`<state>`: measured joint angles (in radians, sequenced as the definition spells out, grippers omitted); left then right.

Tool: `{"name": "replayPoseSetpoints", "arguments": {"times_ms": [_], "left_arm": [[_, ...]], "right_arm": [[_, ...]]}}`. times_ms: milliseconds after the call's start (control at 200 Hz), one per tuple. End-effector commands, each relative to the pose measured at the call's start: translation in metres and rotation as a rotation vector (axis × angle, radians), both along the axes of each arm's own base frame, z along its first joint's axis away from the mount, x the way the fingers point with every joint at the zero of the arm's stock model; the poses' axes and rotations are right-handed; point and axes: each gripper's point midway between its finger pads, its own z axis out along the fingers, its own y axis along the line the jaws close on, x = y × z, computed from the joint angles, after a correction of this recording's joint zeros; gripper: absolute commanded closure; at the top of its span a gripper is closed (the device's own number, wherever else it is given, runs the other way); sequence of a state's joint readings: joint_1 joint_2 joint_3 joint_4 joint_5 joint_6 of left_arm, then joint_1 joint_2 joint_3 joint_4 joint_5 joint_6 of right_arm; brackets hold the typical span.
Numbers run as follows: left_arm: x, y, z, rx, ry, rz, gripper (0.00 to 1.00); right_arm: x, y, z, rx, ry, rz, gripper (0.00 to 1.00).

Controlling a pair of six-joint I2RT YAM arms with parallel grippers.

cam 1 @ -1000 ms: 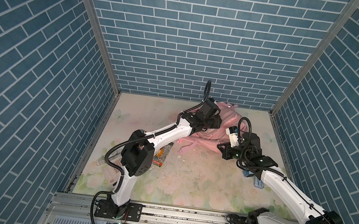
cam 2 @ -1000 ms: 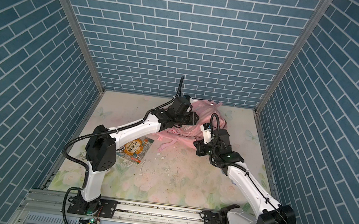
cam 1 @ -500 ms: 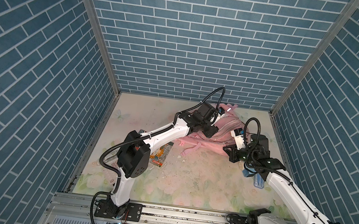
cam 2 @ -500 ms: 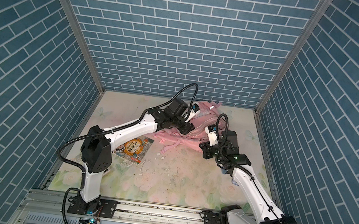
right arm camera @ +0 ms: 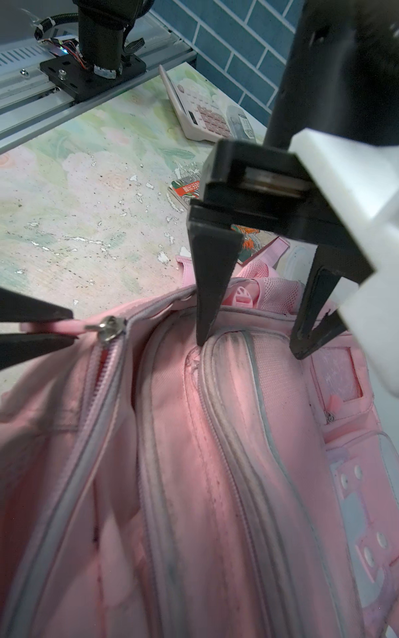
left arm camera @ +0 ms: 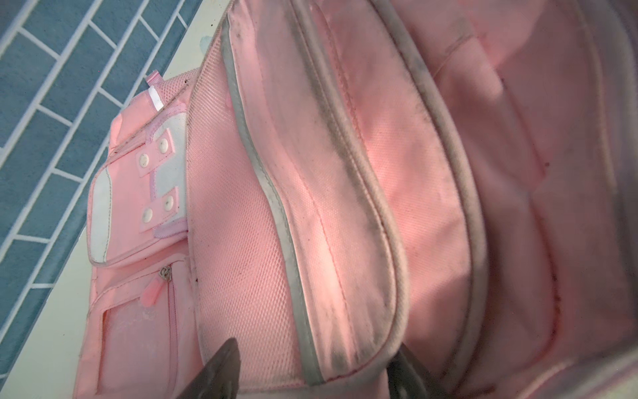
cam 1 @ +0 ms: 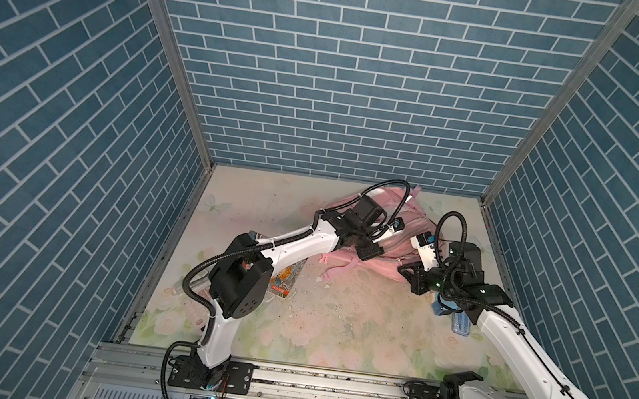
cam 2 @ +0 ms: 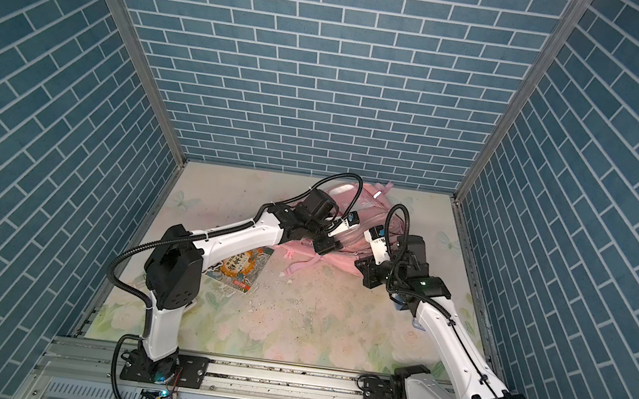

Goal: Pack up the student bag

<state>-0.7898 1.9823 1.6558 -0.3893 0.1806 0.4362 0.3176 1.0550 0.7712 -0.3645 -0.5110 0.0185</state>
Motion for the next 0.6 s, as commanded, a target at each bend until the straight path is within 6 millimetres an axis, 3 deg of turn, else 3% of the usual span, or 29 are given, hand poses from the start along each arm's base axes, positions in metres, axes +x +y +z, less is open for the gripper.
{"name": "replayPoseSetpoints", "arguments": {"times_ms": [0, 145, 220, 345, 420, 595], "left_arm": [[0.009, -0.003, -0.008, -0.005, -0.028, -0.006, 0.33], [0.014, -0.011, -0.013, -0.051, -0.028, 0.013, 0.35], [0.013, -0.016, -0.012, -0.093, -0.027, 0.008, 0.43], [0.015, -0.020, -0.013, -0.138, -0.011, 0.031, 0.84], [0.017, -0.021, -0.008, -0.163, 0.006, 0.054, 0.99], [0.021, -0.018, 0.017, -0.210, 0.051, 0.151, 1.00]], "right_arm": [[0.005, 0.009, 0.036, 0.039, -0.129, 0.071, 1.00], [0.009, 0.008, 0.031, 0.027, -0.119, 0.059, 1.00], [0.012, 0.007, 0.030, 0.022, -0.123, 0.046, 1.00], [0.017, 0.006, 0.029, 0.014, -0.125, 0.028, 1.00], [0.020, 0.003, 0.027, -0.002, -0.123, 0.012, 1.00], [0.037, -0.021, 0.024, -0.066, -0.114, -0.097, 1.00]]}}
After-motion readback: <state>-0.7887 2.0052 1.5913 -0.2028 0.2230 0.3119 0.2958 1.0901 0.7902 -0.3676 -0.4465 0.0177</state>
